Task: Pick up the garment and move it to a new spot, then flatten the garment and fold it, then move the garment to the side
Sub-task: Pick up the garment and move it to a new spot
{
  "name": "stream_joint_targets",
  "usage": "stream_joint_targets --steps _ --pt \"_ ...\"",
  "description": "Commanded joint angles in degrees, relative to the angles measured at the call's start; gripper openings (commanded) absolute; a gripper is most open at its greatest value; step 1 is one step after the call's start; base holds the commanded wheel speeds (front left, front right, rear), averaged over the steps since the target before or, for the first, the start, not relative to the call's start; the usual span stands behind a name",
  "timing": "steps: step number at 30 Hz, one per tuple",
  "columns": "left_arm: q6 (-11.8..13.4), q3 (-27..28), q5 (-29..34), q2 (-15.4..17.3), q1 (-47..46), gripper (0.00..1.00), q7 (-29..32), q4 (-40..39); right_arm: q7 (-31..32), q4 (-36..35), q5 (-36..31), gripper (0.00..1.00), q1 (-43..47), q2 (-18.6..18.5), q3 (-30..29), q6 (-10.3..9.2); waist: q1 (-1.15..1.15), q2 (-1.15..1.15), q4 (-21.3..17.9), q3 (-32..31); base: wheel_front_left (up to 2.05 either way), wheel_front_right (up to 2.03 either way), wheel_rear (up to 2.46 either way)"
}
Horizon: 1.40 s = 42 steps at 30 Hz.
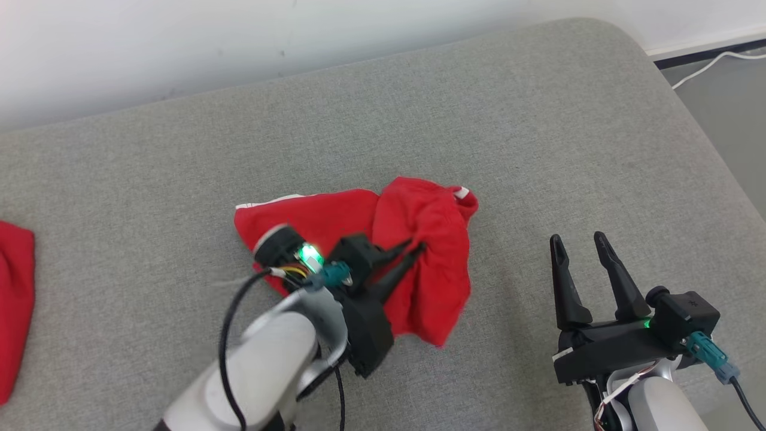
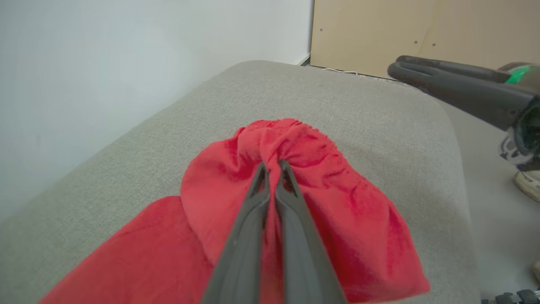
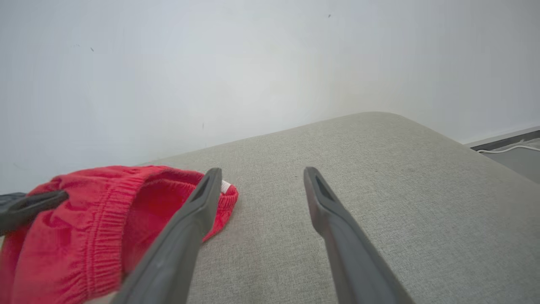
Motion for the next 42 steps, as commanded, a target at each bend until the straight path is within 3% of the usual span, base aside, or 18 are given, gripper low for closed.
stream_joint_targets --steps 1,3,10,14,22,35,42 --pt "0.0 -0.3 -0.2 -0.1 0.8 0.38 -0.9 0.7 -0.2 0.0 -0.1 1.00 0.4 -0.3 0.1 0.02 0.00 0.00 0.2 0.0 0.00 0.00 0.00" --pt "0.1 -0.9 -0.4 -1.2 1.7 1.00 -2.7 2.8 -0.2 0.1 -0.2 1.00 0.7 -0.2 0.1 0.02 0.00 0.00 0.4 -0.1 0.00 0.00 0.00" --pt "1.8 -1.0 -1.1 -3.0 4.6 1.00 -10.2 5.4 -0.2 0.6 0.1 1.00 1.2 -0.5 0.8 0.02 0.00 0.00 2.3 -1.8 0.00 0.00 0.00" --pt "4.4 0.6 -1.3 -3.0 6.9 1.00 -13.7 3.8 -0.2 0.7 0.3 1.00 1.9 -0.6 0.8 0.02 0.00 0.00 3.6 -3.2 0.00 0.00 0.00" --pt "10.5 5.5 -0.4 0.3 13.7 1.00 -16.1 -2.8 -0.2 0.3 0.1 1.00 3.7 -0.8 0.2 0.02 0.00 0.00 5.7 -5.2 0.00 0.00 0.00" --pt "19.9 18.7 2.8 7.2 27.3 1.00 -16.3 -14.8 -0.2 0.5 0.3 1.00 5.8 -0.9 -0.1 0.02 0.00 0.00 7.7 -7.5 0.00 0.00 0.00" --pt "23.1 25.9 3.8 8.2 34.3 1.00 -16.3 -19.7 -0.2 0.8 0.5 1.00 5.9 -1.0 0.2 0.02 0.00 0.00 8.8 -7.5 0.00 0.00 0.00"
